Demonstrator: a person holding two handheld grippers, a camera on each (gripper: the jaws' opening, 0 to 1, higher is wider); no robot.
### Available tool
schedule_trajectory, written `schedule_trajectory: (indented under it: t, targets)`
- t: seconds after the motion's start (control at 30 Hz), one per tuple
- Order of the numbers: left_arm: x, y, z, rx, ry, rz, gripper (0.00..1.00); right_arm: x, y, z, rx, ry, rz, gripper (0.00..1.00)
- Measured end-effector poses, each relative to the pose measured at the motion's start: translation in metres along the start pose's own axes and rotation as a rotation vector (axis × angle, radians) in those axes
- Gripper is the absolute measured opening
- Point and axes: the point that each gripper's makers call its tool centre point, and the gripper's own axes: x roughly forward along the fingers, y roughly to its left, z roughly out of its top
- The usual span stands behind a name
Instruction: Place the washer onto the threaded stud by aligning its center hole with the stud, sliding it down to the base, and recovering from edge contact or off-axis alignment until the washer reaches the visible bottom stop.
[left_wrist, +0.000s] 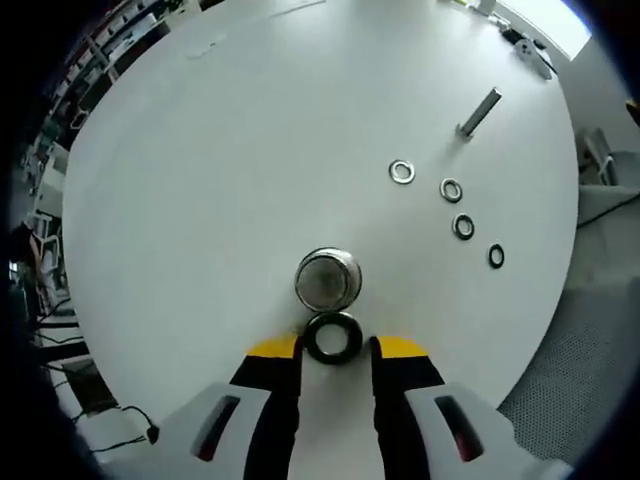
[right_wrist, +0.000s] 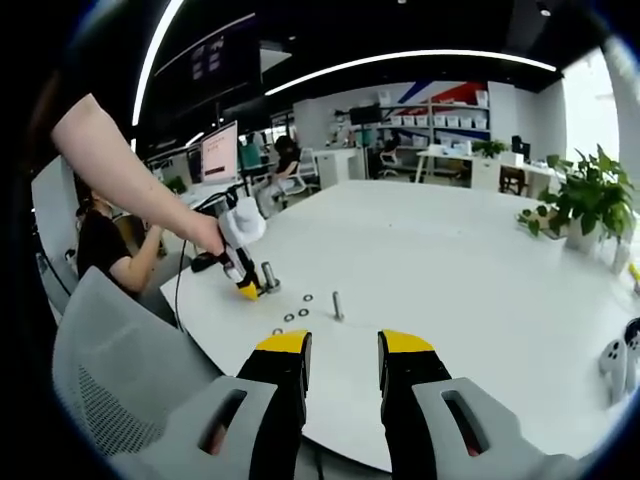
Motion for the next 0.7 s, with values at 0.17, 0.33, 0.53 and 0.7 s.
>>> schedule_trajectory:
  t: [0.17, 0.33, 0.53, 0.7]
  targets:
    - [0.0004, 0.0017, 0.0020, -0.007, -0.024, 0.003, 0.22, -0.0002, 0.0005, -0.0001, -0.001, 0.001, 0.001, 0.29]
    - [0.0002, 0.0006, 0.0014, -0.016, -0.027, 0.008, 0.22, 0.0002, 0.0006, -0.0003, -0.004, 0.002, 0.002, 0.29]
    - [0.0000, -0.0012, -0.0004, -0.049, -0.096, 0.014, 0.21, 0.0000, 0.0002, -0.0002, -0.003, 0.001, 0.000, 0.29]
    - [-0.0013, -0.0001, -0.0005, -0.067, -0.130, 0.021, 0.20, -0.0004, -0.0008, 0.0000, -0.002, 0.000, -0.004, 0.29]
